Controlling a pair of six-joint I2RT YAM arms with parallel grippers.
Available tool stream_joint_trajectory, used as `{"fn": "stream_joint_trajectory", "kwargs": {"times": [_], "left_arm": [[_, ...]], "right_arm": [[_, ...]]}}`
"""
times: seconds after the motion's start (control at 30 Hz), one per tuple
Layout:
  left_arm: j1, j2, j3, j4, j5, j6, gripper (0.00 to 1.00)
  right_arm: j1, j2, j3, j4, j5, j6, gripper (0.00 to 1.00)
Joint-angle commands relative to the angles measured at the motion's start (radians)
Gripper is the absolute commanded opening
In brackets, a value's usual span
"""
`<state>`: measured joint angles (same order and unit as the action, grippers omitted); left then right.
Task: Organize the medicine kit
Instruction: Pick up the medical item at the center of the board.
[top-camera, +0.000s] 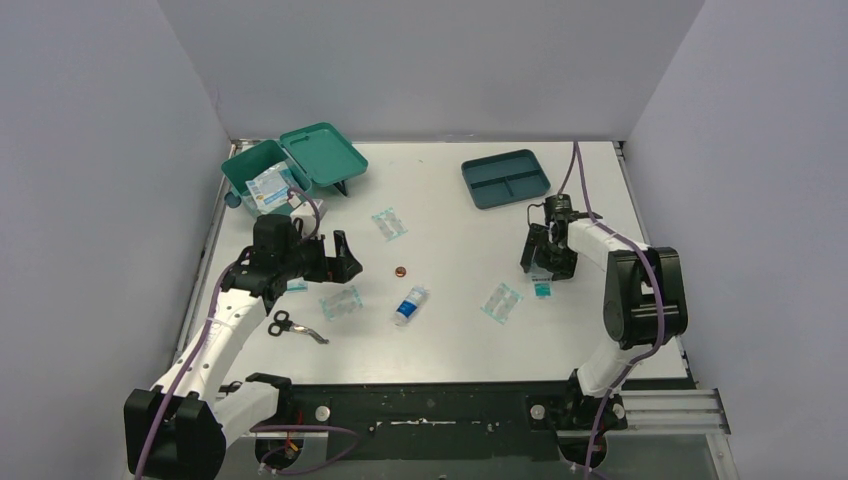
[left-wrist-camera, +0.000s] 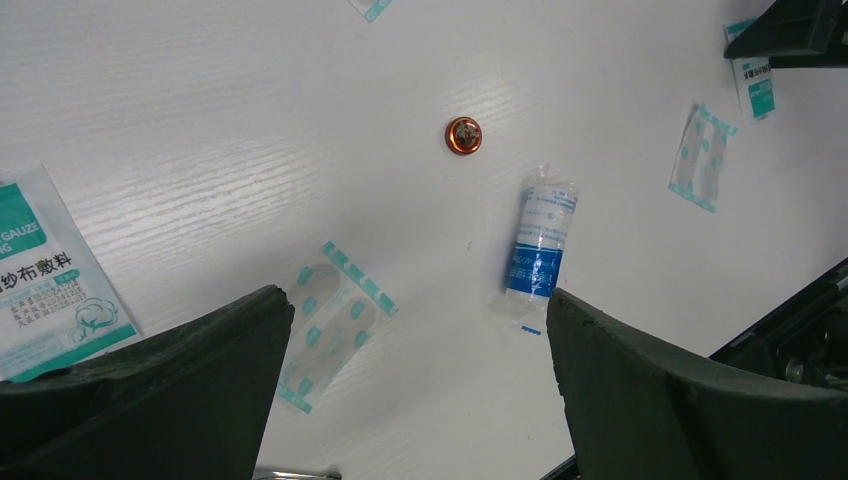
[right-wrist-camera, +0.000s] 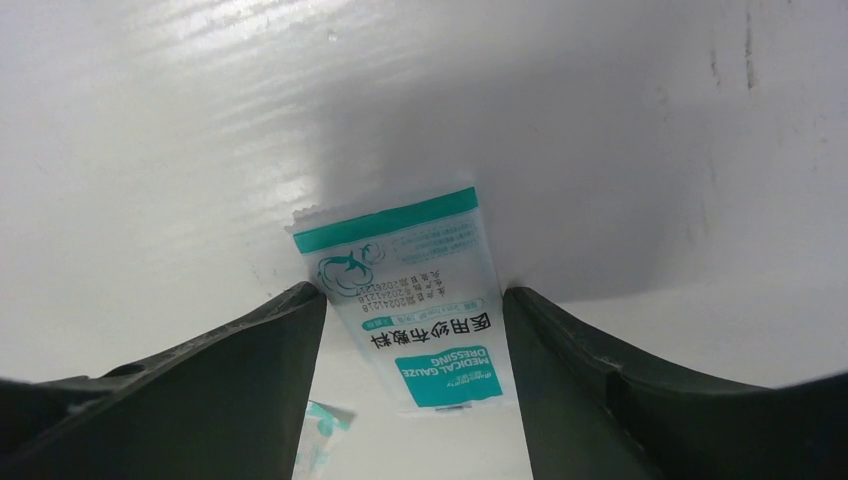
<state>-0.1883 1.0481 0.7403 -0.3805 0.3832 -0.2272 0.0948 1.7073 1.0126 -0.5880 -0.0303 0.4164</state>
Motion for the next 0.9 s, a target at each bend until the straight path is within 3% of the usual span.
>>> {"fn": "stream_joint_trajectory", "kwargs": {"times": [0.0, 0.1, 0.23, 0.33, 0.87], "left_arm": [[-0.001, -0.023, 0.015, 0.034, 0.03, 0.011, 0.97], [-0.001, -0.023, 0.014, 0.034, 0.031, 0.011, 0.97], [0.0, -0.023, 0.015, 0.033, 0.029, 0.011, 0.97], [0.0, -0.02, 0.016, 0.035, 0.018, 0.006, 0.97], [-0.009, -0.041, 0.018, 0.031, -0.048, -0.007, 0.97]], "right_arm": [[-0.008, 0.055, 0.024, 0.068, 0.01, 0.102, 0.65], [-0.005, 0.05, 0.038, 0.052, 0.012, 0.082, 0.68], [0.007, 0.024, 0.033, 0.025, -0.01, 0.01, 0.81], [0.009, -0.012, -0.006, 0.026, -0.072, -0.044, 0.85], [0.025, -0.071, -0.1, -0.013, -0.001, -0.163, 0.79]]}}
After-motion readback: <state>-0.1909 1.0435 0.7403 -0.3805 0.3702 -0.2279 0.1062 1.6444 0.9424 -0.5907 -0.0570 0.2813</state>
